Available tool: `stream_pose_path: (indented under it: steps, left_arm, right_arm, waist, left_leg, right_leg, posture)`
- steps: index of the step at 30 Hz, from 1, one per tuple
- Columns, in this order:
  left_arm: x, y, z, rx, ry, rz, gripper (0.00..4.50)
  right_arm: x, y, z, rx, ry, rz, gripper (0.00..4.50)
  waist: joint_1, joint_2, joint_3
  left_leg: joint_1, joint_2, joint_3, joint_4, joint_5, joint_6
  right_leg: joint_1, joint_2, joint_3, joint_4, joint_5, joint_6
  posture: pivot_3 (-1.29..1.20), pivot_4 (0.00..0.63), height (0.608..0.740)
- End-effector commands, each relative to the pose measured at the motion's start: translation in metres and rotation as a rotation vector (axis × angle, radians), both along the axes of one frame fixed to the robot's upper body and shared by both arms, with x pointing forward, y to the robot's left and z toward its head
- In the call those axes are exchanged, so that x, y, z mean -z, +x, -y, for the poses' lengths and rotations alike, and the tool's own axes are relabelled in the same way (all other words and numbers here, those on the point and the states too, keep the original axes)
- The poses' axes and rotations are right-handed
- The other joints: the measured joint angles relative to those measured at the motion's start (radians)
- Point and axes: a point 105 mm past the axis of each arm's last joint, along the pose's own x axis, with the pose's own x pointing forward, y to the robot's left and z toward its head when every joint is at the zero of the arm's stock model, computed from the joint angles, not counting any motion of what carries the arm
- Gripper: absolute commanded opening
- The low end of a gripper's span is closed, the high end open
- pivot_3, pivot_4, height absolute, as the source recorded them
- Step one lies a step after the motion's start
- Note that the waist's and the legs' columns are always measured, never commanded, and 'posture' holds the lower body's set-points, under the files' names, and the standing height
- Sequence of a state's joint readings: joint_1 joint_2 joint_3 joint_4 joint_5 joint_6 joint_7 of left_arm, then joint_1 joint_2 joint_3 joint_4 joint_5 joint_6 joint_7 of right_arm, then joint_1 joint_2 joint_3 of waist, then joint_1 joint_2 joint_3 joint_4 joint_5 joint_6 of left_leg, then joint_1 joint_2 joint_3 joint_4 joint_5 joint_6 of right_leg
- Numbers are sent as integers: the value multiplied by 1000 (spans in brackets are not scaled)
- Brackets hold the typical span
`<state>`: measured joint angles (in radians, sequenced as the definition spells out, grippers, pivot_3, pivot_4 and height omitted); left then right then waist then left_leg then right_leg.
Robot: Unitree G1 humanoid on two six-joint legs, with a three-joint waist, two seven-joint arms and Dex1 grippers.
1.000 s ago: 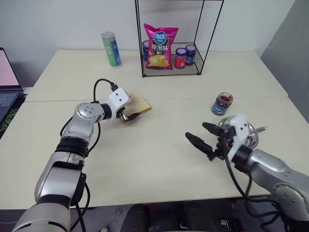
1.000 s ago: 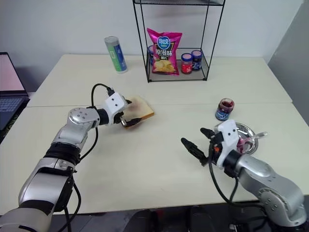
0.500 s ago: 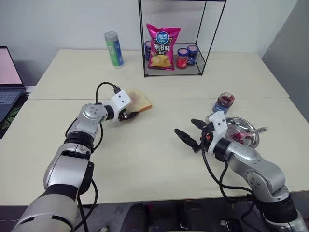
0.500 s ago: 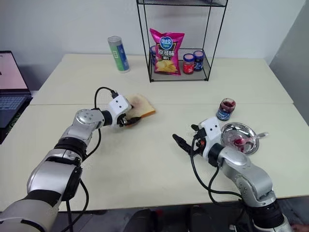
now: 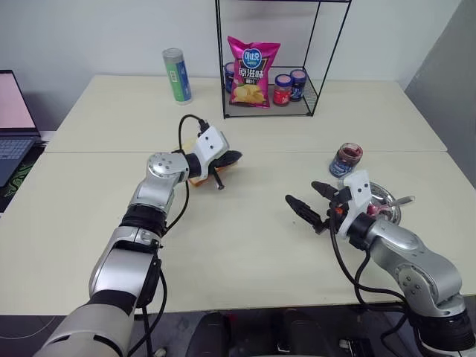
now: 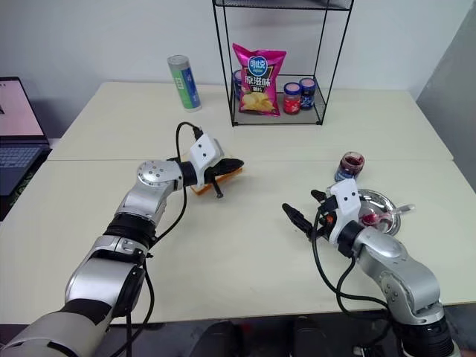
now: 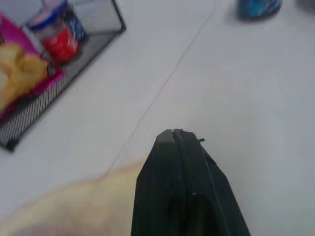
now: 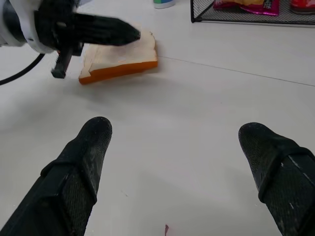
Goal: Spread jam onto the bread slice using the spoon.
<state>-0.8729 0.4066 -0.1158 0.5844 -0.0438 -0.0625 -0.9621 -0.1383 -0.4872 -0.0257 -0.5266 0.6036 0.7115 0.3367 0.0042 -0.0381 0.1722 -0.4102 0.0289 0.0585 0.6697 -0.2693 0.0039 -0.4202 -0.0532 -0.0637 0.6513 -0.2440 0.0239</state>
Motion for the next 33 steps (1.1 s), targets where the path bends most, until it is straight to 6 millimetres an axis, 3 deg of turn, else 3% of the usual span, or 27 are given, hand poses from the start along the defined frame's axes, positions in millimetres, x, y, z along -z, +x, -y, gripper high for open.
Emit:
stream_pose_path:
  steps: [1, 3, 7, 9, 14, 19, 25, 29, 33]
  left_arm:
    - [-13, -22, 15, 97, 1, 2, 48]
    - [-8, -31, 17, 123, 28, -16, 48]
    - [-8, -14, -5, -45, 1, 16, 48]
    - [-7, -5, -27, -177, -28, 38, 397]
    - [0, -6, -65, -421, -406, -149, 1302]
    - [9, -11, -88, -550, -616, -255, 2422]
    - [23, 2, -91, -639, -806, -382, 3566]
    - [33, 11, -89, -675, -816, -437, 4416]
    - [42, 23, -92, -723, -841, -497, 4460]
  right_arm:
    - [-17, -7, 18, 51, -13, 59, 4500]
    - [-19, -9, 24, 67, -21, 58, 4500]
    - [-22, -11, 29, 75, -35, 56, 4500]
    - [-21, -10, 24, 58, -27, 52, 4500]
    - [-18, -5, 11, -1, -7, 40, 4500]
    - [-17, 1, -2, -46, 11, 39, 4500]
    - [-17, 6, -16, -115, 33, 44, 4500]
    - [-14, 11, -27, -155, 32, 44, 4500]
    - [-14, 16, -39, -178, 45, 49, 4500]
  waist:
    - [0, 0, 0]
    - [-1, 0, 0]
    - [-1, 0, 0]
    - [-3, 0, 0]
    - [-7, 1, 0]
    - [-2, 0, 0]
    - [5, 0, 0]
    - [7, 0, 0]
    - [2, 0, 0]
  left_leg:
    - [0, 0, 0, 1, 0, 0]
    - [0, 0, 0, 3, 0, 0]
    - [0, 0, -1, 9, 0, 0]
    - [1, 0, -2, 9, 1, 1]
    - [6, 2, 0, 9, 4, 1]
    - [8, 2, -1, 9, 4, 1]
    - [9, 0, -1, 9, 4, 1]
    - [10, 0, -2, 10, 4, 1]
    - [10, 0, -2, 9, 4, 1]
  right_leg:
    - [0, 0, 1, 0, 0, 0]
    - [0, 0, 1, 2, 0, 0]
    - [0, 0, 2, 9, 0, 0]
    - [0, 0, 2, 10, 0, 0]
    - [2, -1, 5, 12, 0, 1]
    - [5, -1, 5, 12, 1, -1]
    - [9, -1, 4, 10, 2, -3]
    - [10, 0, 2, 10, 3, -3]
    - [10, 0, 2, 10, 3, -3]
  posture:
    - [0, 150, 740]
    - [0, 150, 740]
    - [0, 150, 740]
    - [0, 150, 740]
    - [0, 150, 740]
    - [0, 150, 740]
    - [0, 150, 740]
    - [0, 150, 740]
    - [0, 150, 740]
